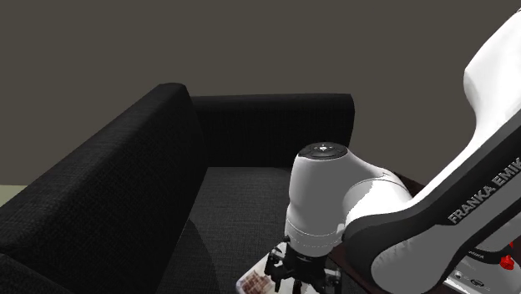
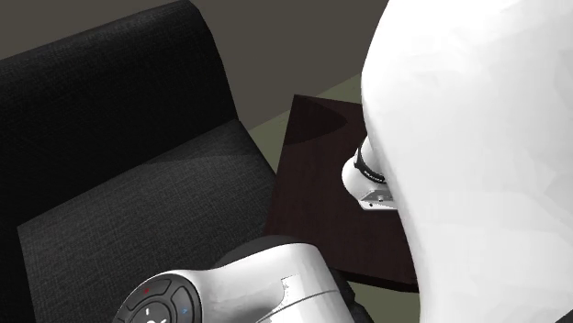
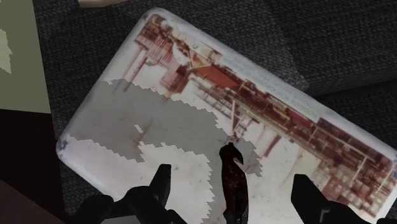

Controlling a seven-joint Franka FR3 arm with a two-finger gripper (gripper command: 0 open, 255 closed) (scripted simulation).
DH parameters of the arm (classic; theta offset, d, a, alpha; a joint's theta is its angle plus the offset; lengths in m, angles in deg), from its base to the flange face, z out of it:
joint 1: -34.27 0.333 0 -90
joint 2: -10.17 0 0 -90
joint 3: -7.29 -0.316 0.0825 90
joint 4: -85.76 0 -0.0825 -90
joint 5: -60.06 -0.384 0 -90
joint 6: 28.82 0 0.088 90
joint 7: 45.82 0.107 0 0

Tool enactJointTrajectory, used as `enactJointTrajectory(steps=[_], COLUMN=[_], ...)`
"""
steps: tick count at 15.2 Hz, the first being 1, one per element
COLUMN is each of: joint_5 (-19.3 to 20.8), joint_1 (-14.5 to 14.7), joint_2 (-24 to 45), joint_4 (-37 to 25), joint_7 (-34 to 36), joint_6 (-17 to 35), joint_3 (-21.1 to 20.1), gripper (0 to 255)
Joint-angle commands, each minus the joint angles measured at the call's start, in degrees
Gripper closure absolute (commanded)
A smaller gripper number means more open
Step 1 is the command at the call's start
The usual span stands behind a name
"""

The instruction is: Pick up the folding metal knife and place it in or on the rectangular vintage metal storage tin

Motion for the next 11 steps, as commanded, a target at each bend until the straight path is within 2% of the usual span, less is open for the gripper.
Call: enactJointTrajectory(steps=[1, 3, 11], joint_5=[-3.1, -4.6, -4.5], joint_1=[0.2, 0.6, 0.8], joint_2=[-4.9, -9.6, -9.6], joint_4=[-0.1, -0.6, -0.6], joint_7=[-1.9, -3.1, -3.0], joint_6=[-4.8, -10.0, -10.0], joint_3=[0.9, 2.9, 3.1], gripper=[0, 0, 0])
